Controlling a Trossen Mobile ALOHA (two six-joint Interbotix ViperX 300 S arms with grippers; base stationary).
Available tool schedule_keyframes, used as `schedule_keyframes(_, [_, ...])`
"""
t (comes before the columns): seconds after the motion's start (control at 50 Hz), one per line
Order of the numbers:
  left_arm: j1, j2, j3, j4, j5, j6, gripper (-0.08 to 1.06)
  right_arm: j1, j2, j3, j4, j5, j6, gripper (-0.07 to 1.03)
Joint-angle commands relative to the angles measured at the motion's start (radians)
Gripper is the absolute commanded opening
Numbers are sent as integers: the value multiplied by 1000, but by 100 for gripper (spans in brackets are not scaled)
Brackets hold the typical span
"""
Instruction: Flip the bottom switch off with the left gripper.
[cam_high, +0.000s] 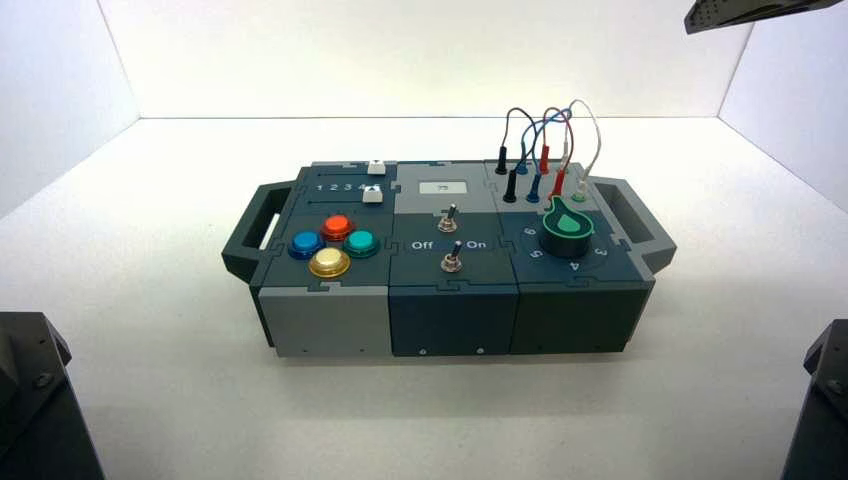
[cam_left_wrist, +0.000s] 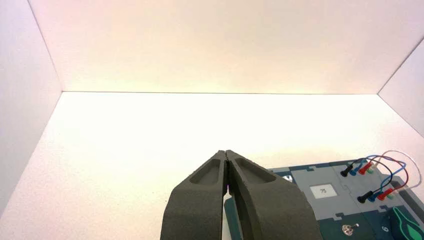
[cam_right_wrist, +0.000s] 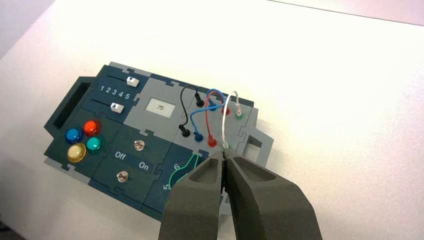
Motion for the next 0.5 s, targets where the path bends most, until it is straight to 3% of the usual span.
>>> schedule_keyframes(0.02, [-6, 12, -17, -2, -5, 2, -3, -3, 9, -28, 3, -11, 2, -2])
schedule_keyframes(0.5, [-8, 18, -17, -2, -5, 2, -3, -3, 9, -25, 6, -12, 2, -2])
